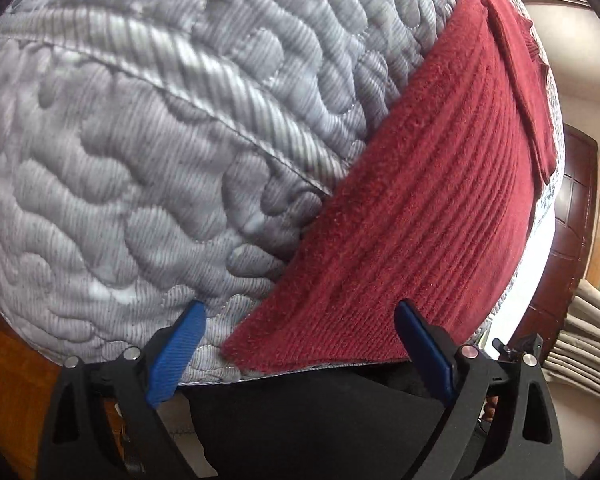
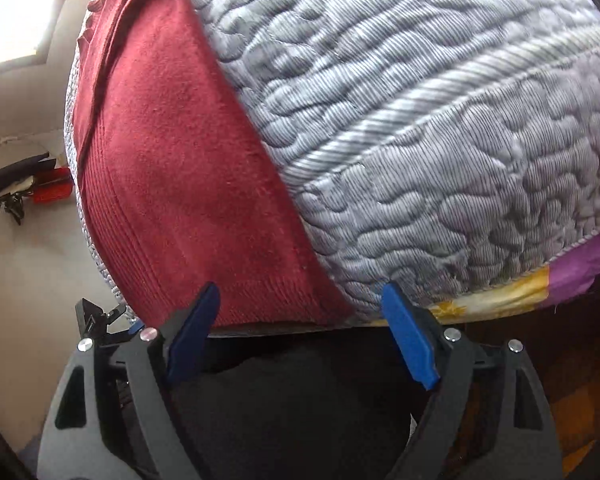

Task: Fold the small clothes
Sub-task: 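Move both tools down to the ribbed hem of the red sweater, then grasp the sweater hem with the left tool while the right tool grasps it too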

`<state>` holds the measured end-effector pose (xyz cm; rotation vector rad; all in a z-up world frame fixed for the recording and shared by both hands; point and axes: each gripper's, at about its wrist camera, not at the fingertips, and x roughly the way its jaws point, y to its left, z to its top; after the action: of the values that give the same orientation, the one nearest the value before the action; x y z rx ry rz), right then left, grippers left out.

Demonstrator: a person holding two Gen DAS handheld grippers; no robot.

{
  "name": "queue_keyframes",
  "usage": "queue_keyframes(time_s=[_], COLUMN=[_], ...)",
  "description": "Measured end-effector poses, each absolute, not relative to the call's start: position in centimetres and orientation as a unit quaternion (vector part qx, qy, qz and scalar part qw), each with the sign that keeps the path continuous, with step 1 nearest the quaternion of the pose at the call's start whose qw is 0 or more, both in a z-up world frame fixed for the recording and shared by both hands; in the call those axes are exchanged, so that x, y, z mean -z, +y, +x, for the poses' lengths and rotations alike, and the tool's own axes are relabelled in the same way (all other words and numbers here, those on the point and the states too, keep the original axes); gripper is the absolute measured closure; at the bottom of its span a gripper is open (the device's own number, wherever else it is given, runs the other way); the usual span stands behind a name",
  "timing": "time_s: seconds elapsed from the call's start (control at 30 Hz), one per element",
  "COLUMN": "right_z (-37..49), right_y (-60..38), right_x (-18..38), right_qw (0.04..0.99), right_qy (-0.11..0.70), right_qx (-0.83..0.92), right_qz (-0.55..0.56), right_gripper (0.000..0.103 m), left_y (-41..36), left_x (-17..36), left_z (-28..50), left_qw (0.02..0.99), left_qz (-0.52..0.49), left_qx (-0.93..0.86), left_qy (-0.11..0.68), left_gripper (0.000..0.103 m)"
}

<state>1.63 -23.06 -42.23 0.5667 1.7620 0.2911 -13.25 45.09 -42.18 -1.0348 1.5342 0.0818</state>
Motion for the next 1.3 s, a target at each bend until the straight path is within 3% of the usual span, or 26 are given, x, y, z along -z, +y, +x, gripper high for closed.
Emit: queue_keyframes(time_s=[0.3, 0.5, 0.53, 0.57, 0.6, 0.63, 0.83, 1.03, 1.23, 1.3], right_z=[-0.4, -0.2, -0.2, -0.1, 0.1, 0.3, 1.2, 0.8, 0.8, 0.9], right_y=[-25.2, -24.0, -23.6, -23.4, -22.9, -22.4, -20.5, -18.1, -17.6, -17.3], right_x=[44.3, 45.3, 45.3, 45.3, 45.1, 44.9, 45.2, 45.2, 46.0, 46.1], right_qw=[0.578, 0.573, 0.574, 0.577, 0.580, 0.583, 0.589, 0.577, 0.578, 0.579], right_qy=[0.759, 0.764, 0.763, 0.761, 0.759, 0.757, 0.757, 0.760, 0.759, 0.759], right_qx=[-0.127, -0.132, -0.134, -0.139, -0.144, -0.148, -0.155, -0.187, -0.180, -0.178], right_qz=[0.271, 0.268, 0.264, 0.260, 0.257, 0.256, 0.237, 0.232, 0.239, 0.238], right_gripper=[0.020, 0.020, 0.020, 0.019, 0.019, 0.019, 0.019, 0.039, 0.039, 0.040], left_y=[43.7, 41.7, 41.5, 41.3, 41.1, 40.7, 41.1, 41.6, 43.7, 44.4], left_x=[43.0, 42.6, 42.5, 42.5, 42.6, 42.6, 43.4, 42.9, 43.5, 43.5], left_z=[-11.0, -10.8, -10.7, -10.7, -10.6, -11.1, -12.1, -13.2, -14.5, -14.7], left_qw=[0.596, 0.608, 0.609, 0.608, 0.602, 0.600, 0.598, 0.598, 0.589, 0.585], left_qz=[-0.406, -0.379, -0.379, -0.381, -0.384, -0.383, -0.408, -0.420, -0.436, -0.445], left_qx=[-0.005, -0.002, -0.001, 0.002, 0.010, 0.012, 0.003, 0.006, -0.005, -0.005], left_qy=[0.693, 0.698, 0.697, 0.697, 0.700, 0.702, 0.690, 0.683, 0.680, 0.678], left_gripper=[0.005, 0.011, 0.018, 0.046, 0.059, 0.065, 0.065, 0.065, 0.065, 0.059])
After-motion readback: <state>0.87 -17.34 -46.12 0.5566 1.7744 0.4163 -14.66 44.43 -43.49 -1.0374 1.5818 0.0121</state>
